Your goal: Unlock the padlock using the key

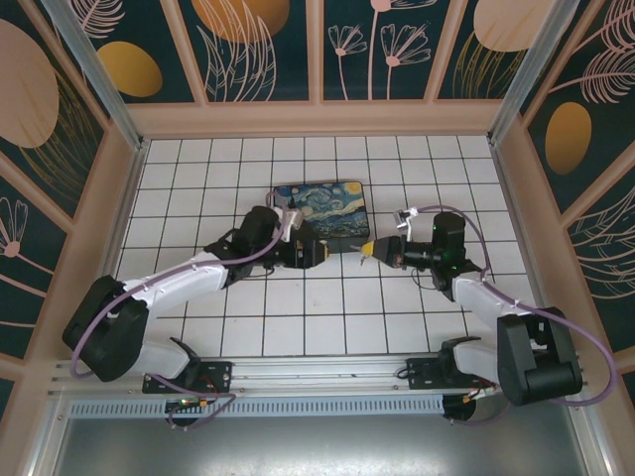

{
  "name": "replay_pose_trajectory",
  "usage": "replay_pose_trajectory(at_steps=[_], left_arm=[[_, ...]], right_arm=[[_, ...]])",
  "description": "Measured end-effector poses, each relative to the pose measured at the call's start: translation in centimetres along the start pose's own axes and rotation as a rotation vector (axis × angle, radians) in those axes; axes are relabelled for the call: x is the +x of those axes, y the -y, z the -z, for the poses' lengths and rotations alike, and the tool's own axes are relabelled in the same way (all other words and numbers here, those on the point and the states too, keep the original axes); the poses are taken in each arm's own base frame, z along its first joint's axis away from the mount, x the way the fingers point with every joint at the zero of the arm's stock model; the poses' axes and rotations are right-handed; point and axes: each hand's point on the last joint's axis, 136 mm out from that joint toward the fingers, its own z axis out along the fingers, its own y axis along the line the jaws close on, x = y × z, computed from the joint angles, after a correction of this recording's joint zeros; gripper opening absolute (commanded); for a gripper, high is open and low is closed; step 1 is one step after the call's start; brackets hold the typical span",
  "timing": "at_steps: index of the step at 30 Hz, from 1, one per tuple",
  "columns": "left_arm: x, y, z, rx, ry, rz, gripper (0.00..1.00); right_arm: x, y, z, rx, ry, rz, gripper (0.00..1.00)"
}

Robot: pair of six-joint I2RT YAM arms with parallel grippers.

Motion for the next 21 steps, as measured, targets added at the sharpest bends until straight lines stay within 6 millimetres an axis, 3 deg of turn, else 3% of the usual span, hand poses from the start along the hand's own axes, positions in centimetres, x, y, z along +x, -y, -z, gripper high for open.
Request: replay_pose_trajectory(at_steps=[4, 9, 12, 17, 21], left_arm=[[2.8, 0.1, -2.3, -0.146, -0.007, -0.029, 0.82], [3.1, -4.4, -3.6, -0.359, 0.050, 0.042, 0.82], [3.3, -5.8, -4.2, -0.418, 0.058, 0.054, 0.81], [2.3, -4.9, -6.9, -0.454, 0.080, 0.019, 0.81], [1.3, -4.7, -7.8, -0.496, 0.123, 0.007, 0.78]], right_arm=[[-1.8, 0.1, 0.6, 0.060, 0.091, -0.036, 0.00], [-4.4, -2.0, 2.4, 0.099, 0.223, -0.007, 0.00], [-5.4, -2.9, 3.4, 0.114, 0.280, 0.016, 0.00], [-6.0, -2.5, 4.1, 0.147, 0.315, 0.000, 0.00], [-6.0, -2.2, 4.1, 0.155, 0.316, -0.010, 0.00]])
